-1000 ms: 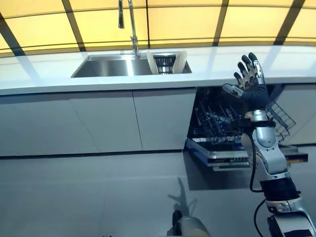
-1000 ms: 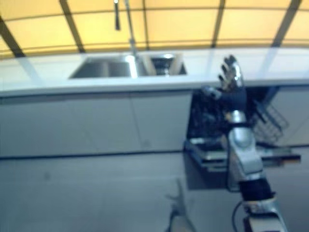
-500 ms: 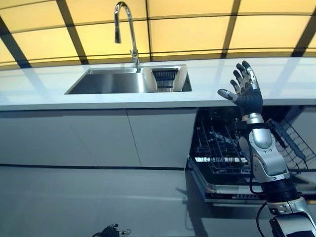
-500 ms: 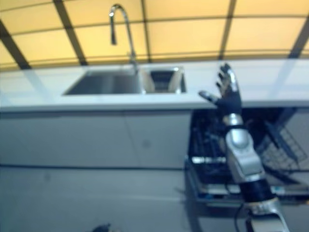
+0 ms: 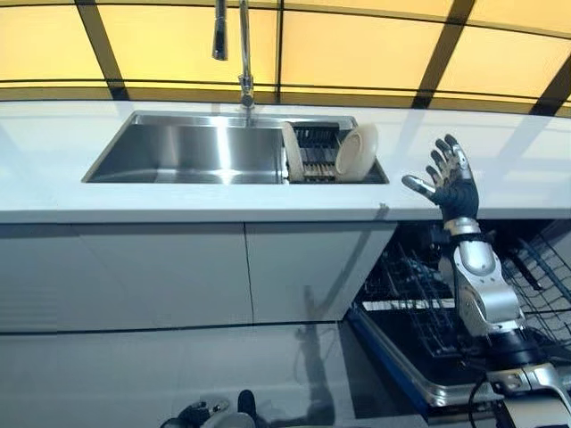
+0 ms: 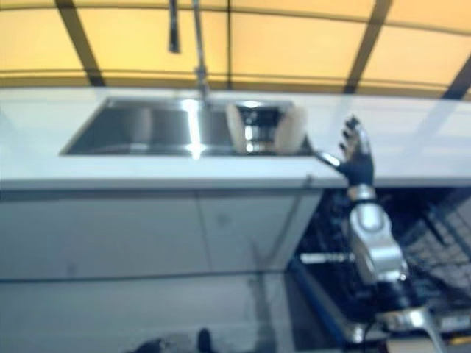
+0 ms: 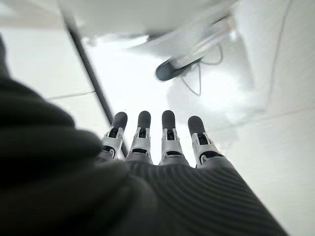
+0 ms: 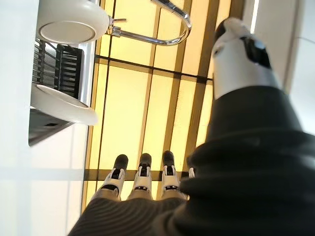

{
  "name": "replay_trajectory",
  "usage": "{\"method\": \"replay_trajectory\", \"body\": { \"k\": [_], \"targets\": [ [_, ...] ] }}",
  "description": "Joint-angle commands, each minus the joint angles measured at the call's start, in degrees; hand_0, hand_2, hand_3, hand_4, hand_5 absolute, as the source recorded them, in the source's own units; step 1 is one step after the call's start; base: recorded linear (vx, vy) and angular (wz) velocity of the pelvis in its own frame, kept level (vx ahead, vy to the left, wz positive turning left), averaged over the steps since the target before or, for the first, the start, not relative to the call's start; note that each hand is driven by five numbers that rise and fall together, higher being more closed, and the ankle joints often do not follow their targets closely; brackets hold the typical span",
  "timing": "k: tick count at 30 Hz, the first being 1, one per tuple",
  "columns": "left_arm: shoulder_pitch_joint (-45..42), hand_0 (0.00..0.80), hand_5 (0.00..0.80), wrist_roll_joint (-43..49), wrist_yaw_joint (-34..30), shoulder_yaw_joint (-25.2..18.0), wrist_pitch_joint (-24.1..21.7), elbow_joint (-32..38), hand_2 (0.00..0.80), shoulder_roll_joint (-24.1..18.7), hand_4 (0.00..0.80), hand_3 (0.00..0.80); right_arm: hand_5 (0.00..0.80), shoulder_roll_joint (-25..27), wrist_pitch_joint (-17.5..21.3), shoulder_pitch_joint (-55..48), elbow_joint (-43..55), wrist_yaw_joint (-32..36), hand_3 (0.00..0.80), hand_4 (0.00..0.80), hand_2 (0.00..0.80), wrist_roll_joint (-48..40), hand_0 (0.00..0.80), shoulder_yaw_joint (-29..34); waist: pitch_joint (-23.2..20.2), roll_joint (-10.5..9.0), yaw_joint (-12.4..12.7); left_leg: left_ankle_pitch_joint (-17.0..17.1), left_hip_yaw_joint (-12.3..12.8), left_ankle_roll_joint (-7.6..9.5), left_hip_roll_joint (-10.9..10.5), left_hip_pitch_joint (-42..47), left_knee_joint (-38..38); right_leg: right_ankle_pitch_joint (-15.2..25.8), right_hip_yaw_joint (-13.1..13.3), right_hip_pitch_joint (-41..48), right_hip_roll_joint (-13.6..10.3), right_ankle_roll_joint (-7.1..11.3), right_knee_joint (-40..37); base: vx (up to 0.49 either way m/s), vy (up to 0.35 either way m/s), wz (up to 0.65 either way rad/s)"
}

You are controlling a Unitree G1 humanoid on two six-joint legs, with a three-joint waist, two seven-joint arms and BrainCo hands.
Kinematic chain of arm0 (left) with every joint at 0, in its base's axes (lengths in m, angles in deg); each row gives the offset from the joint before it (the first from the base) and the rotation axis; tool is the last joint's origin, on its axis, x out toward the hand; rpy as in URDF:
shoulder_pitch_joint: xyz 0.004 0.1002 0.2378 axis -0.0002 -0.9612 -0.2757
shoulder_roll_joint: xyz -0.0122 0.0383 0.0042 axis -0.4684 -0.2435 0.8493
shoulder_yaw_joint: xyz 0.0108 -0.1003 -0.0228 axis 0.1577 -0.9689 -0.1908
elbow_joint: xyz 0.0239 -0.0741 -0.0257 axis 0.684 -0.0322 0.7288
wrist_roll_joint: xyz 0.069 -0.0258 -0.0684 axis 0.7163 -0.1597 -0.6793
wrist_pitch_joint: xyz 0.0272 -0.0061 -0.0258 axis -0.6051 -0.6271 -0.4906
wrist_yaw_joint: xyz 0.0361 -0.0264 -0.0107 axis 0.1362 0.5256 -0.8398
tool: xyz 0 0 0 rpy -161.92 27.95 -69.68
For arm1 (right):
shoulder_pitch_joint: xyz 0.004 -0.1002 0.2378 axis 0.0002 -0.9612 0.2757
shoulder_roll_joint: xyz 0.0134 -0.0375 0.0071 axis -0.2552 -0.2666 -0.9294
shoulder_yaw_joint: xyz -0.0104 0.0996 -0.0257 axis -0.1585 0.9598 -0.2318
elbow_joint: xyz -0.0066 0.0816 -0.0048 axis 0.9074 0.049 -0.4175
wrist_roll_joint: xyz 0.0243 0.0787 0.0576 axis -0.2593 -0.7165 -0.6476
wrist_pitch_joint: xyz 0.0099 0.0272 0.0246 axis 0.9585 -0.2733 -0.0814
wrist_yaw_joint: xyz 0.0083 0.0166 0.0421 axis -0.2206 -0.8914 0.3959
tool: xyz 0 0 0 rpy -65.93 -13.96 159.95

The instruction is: Take plates into dishwasher

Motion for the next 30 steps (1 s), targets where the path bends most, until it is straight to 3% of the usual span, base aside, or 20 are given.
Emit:
{"method": "replay_trajectory", "body": {
  "k": [1, 3, 5, 7, 8, 9, 11, 13, 20, 22, 25, 30],
  "targets": [
    [-1.1, 0.0, 0.0, -0.1, 0.4, 3.0, 1.0, 1.7, 0.0, -0.5, 0.0, 0.0, 0.0, 1.6, 3.4, 2.4, 2.1, -1.5, 0.0, 0.0, 0.0, 0.7, 0.0, 4.9, -1.5, 0.68, 0.4, -4.2, -0.4, -1.53, 0.6, -3.0, 2.2, 20.8, -1.1, -1.8, -3.9, 1.12, 6.9, 0.318, 0.334, 0.24],
    [-1.1, 0.0, 0.0, 0.2, 1.1, 3.1, 2.9, 2.3, 0.0, -0.9, 0.0, 0.0, 0.0, 1.2, 4.0, 2.7, 1.2, -1.5, 0.0, 0.0, 0.0, 1.7, 0.0, 4.0, -0.8, 1.21, -0.4, -5.0, -0.1, -1.23, -0.1, 0.5, 0.3, 19.4, -2.5, -6.8, -3.1, 0.51, 6.5, 0.315, 0.201, 0.1],
    [-1.0, 0.0, 0.0, 0.7, 1.0, 3.0, 3.8, 2.1, 0.0, -1.6, 0.0, 0.0, 0.0, 1.9, 3.5, 5.1, 0.1, -2.0, 0.0, 0.0, 0.0, 1.1, 0.0, 3.2, -0.4, 1.76, -0.9, -5.5, -0.7, -2.0, 0.3, 2.4, -0.6, 14.3, -5.4, -8.1, 0.5, -1.01, -2.1, 0.305, 0.03, 0.15],
    [-0.9, 0.0, 0.0, 0.9, 1.2, 2.3, 4.2, 1.7, 0.0, -2.0, 0.0, 0.0, 0.0, 2.0, 3.0, 6.4, -0.3, -1.9, 0.0, 0.0, 0.0, 0.7, 0.0, 3.1, -0.2, 1.64, -1.1, -6.4, -0.6, -2.49, 0.4, 3.5, -0.6, 14.0, -7.7, -8.8, 1.4, -0.84, -7.5, 0.271, -0.049, 0.05],
    [-0.7, 0.0, 0.0, 1.3, 1.0, 0.8, 4.9, 1.3, 0.0, -2.5, 0.0, 0.0, 0.0, 2.1, 2.7, 7.6, -0.7, -1.7, 0.0, 0.0, 0.0, 0.3, 0.0, 3.0, 0.3, 1.21, -1.5, -8.1, -0.2, -3.19, 0.4, 5.3, -0.6, 14.9, -10.0, -10.5, 2.4, -0.04, -14.5, 0.312, -0.096, -0.07],
    [-0.6, 0.0, 0.0, 1.8, 0.7, 0.1, 5.2, 1.2, 0.0, -2.9, 0.0, 0.0, 0.0, 2.3, 2.4, 7.9, -0.6, -1.9, 0.0, 0.0, 0.0, 0.2, 0.0, 2.8, 0.5, 0.96, -1.9, -8.9, -0.1, -3.48, 0.3, 6.0, -0.6, 15.3, -10.2, -11.0, 3.2, 0.42, -18.0, 0.344, -0.114, -0.12],
    [-0.5, 0.0, 0.0, 2.7, 0.6, -0.6, 5.4, 0.6, 0.0, -3.3, 0.0, 0.0, 0.0, 2.7, 1.7, 8.5, -0.2, -2.7, 0.0, 0.0, 0.0, 0.2, 0.0, 2.4, 0.9, 0.63, -3.2, -10.3, -1.0, -3.84, -0.2, 7.4, -0.6, 17.4, -8.1, -13.7, 5.4, 1.42, -24.7, 0.289, -0.091, -0.11],
    [-0.4, 0.0, 0.0, 2.9, 0.7, -0.6, 5.0, 0.2, 0.0, -3.4, 0.0, 0.0, 0.0, 3.1, 1.5, 8.9, 0.0, -3.6, 0.0, 0.0, 0.0, 0.5, 0.0, 2.5, 1.5, 1.06, -4.4, -11.3, -2.9, -3.54, -0.3, 8.6, -0.6, 18.4, -5.4, -17.1, 6.3, 1.38, -25.5, 0.266, -0.08, 0.09],
    [-1.4, 0.0, 0.0, 4.5, -0.1, -2.4, 2.8, -0.5, 0.0, -3.5, 0.0, 0.0, 0.0, 2.8, 1.0, 7.9, 1.5, -3.2, 0.0, 0.0, 0.0, 2.5, 0.0, 4.0, 1.2, 1.19, -5.4, -14.1, -5.1, -3.27, 0.2, 12.4, -0.6, 18.7, -1.7, -15.9, 6.5, 1.31, -26.2, 0.289, -0.206, 0.19],
    [-1.1, 0.0, 0.0, 4.1, -0.4, -2.8, 3.3, -0.7, 0.0, -3.5, 0.0, 0.0, 0.0, 2.8, 0.6, 8.3, 1.6, -3.1, 0.0, 0.0, 0.0, 2.8, 0.0, 3.9, 0.7, 1.08, -5.4, -14.3, -4.8, -3.87, 0.7, 13.1, -0.3, 17.8, -2.0, -14.6, 6.4, 1.12, -25.7, 0.287, -0.294, 0.37],
    [-1.7, 0.0, 0.0, 4.4, -1.0, -2.9, 2.0, -0.8, 0.0, -2.8, 0.0, 0.0, 0.0, 3.4, -0.7, 9.6, 1.8, -3.1, 0.0, 0.0, 0.0, 1.7, 0.0, 3.2, -0.8, 0.99, -5.5, -15.1, -3.8, -6.83, 4.0, 15.4, 3.5, 15.5, -4.2, -12.6, 7.0, -0.06, -24.7, 0.298, -0.342, 0.21],
    [-2.2, 0.0, 0.0, 3.3, 0.4, -1.7, 0.1, 0.7, 0.0, -1.0, 0.0, 0.0, 0.0, 4.3, -1.2, 11.6, 2.0, -2.5, 0.0, 0.0, 0.0, 1.3, 0.0, 1.2, -1.1, 0.81, -4.5, -9.3, -5.3, -9.39, 6.1, 10.6, 16.3, 13.0, -4.8, -9.0, 8.9, -3.21, -25.5, 0.22, -0.311, 0.01]
  ]
}}
